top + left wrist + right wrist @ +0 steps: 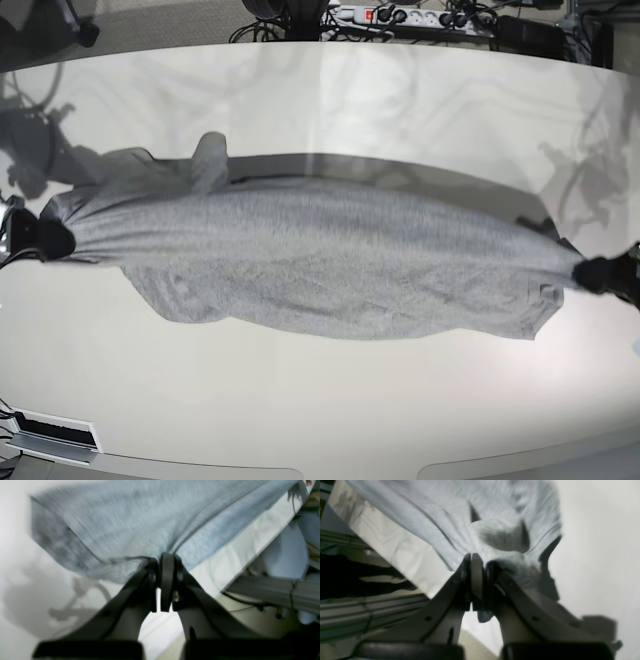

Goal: Layout the t-shirt on the table in an organized manner, then fold the t-shirt properly
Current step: 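Lift the shirt with both grippers and flick it open, then lower the spread shirt onto the table with both grippers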

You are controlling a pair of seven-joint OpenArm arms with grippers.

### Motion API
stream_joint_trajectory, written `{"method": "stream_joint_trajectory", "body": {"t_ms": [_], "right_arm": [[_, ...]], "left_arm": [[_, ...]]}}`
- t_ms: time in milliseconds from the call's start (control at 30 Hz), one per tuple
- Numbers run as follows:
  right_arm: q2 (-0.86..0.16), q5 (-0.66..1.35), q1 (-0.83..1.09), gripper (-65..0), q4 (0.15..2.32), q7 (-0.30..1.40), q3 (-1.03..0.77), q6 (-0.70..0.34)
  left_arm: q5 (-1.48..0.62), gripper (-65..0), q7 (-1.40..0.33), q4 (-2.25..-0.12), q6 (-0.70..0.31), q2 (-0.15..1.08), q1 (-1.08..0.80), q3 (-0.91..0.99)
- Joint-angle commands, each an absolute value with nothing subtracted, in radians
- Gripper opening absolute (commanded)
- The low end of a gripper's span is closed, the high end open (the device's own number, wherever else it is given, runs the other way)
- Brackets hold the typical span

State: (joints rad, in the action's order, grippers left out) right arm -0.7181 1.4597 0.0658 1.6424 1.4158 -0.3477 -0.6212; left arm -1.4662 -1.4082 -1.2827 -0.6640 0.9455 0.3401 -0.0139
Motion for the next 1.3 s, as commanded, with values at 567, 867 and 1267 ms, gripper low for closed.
{"method": "stream_joint_trajectory", "body": {"t_ms": [567,867,1267], "right_arm": [[-0.774,1.429,0.308,-65.0,1.654,1.396,-0.260,-0.627],[-0.889,1.418,0.308,-65.0,1.654,1.396,-0.089,-0.602],[-0.895,1.395,0.324,-65.0,1.656,1.396,-0.090,-0.612]], "left_arm": [[-1.484,-65.0,-1.396,-1.293,-0.684,0.978,0.128,-0.002],[-1.484,-65.0,-1.396,-1.294,-0.698,1.008,0.126,-0.002],[-1.484,-65.0,-1.396,-1.294,-0.698,1.045,-0.020,-0.002]]}}
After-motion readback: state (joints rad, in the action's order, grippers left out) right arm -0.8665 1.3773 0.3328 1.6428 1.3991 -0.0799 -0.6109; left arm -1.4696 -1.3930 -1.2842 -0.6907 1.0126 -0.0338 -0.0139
